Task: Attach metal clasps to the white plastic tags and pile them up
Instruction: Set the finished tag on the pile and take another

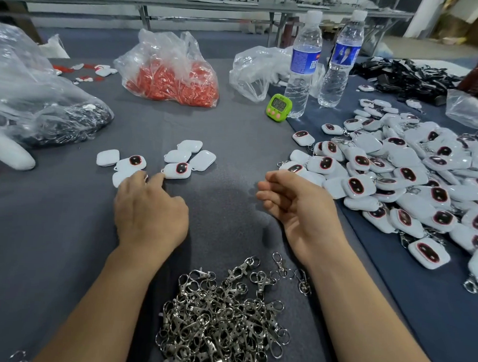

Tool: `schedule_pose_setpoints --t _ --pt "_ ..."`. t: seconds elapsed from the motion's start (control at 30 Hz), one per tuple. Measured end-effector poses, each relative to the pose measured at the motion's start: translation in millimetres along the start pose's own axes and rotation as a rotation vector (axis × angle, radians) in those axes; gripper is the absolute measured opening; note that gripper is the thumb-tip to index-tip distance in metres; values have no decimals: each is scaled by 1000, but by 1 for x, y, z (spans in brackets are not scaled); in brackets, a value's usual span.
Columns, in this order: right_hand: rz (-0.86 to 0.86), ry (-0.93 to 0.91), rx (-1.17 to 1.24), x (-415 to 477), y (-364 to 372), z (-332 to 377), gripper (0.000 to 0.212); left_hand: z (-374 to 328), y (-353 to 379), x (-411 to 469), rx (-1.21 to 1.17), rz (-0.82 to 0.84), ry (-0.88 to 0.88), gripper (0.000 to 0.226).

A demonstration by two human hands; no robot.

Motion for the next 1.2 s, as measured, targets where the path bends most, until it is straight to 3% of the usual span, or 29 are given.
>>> schedule_pose_setpoints --t 0.17,0.33,0.43,0.57,0.73,0.9,1.0,1.1,1.2 --pt "40 -79 -118 -4 4 -4 12 -5 -1 -3 -361 21 49 70" --pt "96 -156 -226 -8 6 -7 16 -19 1 -10 -569 66 66 82" --pt "187 -195 -347 -12 10 -13 27 -29 3 -10 -741 143 -126 74" --pt "244 -445 -623 -17 15 -21 39 -35 4 -9 -1242 378 -516 68" --pt "167 -586 -802 -23 13 -22 52 -33 5 -12 -1474 632 -599 59" --pt "98 -587 -860 -19 9 -20 36 -35 6 -18 -1330 617 -446 44" --pt "75 -581 -841 -15 7 -22 21 -37 6 -21 -1137 564 -363 26" --pt "-58 -561 -756 -5 4 -20 10 -40 4 -24 -935 509 -265 14" --pt "-156 -401 -541 1 -1 -15 8 -44 -6 -23 -614 593 51 9"
Point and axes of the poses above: each hand's wrist, its own x-axis towards the middle knuckle, its own y-axis out of the palm, z = x × y, the point moved 1 cm from there along x, towards the middle knuckle, and after that the axes turned 14 degrees about -z, right-handed, at the moved point
